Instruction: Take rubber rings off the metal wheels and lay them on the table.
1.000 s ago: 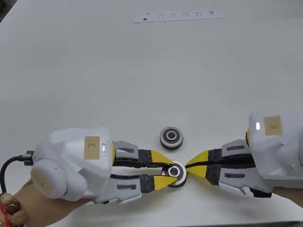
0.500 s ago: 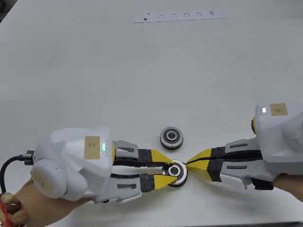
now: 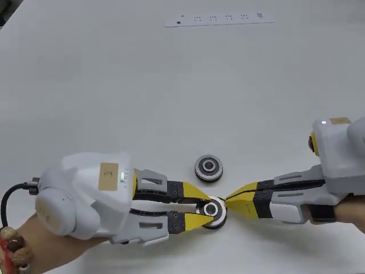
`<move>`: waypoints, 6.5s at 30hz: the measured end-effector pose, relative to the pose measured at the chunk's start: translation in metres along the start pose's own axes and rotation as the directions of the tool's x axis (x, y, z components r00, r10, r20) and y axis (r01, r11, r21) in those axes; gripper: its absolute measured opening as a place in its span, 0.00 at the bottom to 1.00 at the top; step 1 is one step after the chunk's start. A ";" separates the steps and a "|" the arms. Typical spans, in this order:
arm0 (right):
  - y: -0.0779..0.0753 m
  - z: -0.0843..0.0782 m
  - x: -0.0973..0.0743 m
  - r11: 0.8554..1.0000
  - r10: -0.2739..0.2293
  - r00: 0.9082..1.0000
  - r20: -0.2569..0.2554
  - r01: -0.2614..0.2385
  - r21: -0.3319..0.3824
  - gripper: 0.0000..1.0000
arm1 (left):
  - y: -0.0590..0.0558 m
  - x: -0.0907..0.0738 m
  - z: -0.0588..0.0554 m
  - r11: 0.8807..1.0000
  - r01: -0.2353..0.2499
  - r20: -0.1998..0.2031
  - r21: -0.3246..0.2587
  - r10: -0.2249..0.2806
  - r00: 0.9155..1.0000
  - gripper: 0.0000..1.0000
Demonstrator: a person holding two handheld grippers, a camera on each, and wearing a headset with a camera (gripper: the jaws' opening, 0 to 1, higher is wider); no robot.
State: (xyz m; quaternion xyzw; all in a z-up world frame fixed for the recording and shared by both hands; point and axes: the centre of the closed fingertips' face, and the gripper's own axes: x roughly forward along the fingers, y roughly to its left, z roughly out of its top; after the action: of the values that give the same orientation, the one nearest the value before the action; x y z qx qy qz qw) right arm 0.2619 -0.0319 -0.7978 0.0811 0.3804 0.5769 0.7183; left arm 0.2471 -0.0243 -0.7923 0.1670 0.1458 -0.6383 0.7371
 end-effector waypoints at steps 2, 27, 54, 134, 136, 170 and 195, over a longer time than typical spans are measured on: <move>0.001 0.000 0.000 1.000 0.002 1.000 0.000 -0.002 0.001 0.00 | 0.000 0.000 0.000 1.000 0.003 -0.002 0.000 -0.004 1.000 0.13; 0.008 0.004 0.003 1.000 0.025 0.999 0.021 -0.025 0.019 0.00 | 0.002 0.000 -0.001 1.000 0.015 -0.013 0.022 -0.014 1.000 0.13; 0.015 0.008 0.004 0.999 0.045 0.999 0.030 -0.046 0.013 0.00 | 0.002 0.000 -0.001 1.000 0.008 -0.014 0.015 -0.008 1.000 0.13; 0.057 0.039 -0.040 0.996 -0.039 0.999 0.029 0.041 -0.076 0.00 | 0.001 -0.109 0.031 0.964 -0.211 0.009 -0.164 0.216 0.976 0.93; 0.059 0.040 -0.041 0.995 -0.042 0.999 0.029 0.044 -0.085 0.00 | 0.001 -0.112 0.029 0.961 -0.224 0.005 -0.165 0.228 0.974 0.95; 0.076 0.059 -0.023 0.987 -0.020 1.000 -0.019 0.016 -0.162 0.00 | -0.012 -0.125 0.002 0.933 -0.281 -0.038 -0.226 0.280 0.959 0.98; 0.069 0.057 0.020 0.985 0.024 0.993 -0.119 -0.044 -0.169 0.00 | -0.011 -0.129 -0.001 0.921 -0.293 -0.023 -0.258 0.298 0.954 0.98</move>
State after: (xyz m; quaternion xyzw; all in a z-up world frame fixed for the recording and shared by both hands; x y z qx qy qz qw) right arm 0.2466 0.0265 -0.7287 -0.0081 0.3693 0.6232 0.6893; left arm 0.2182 0.0901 -0.7383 0.0842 0.1947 -0.4968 0.8415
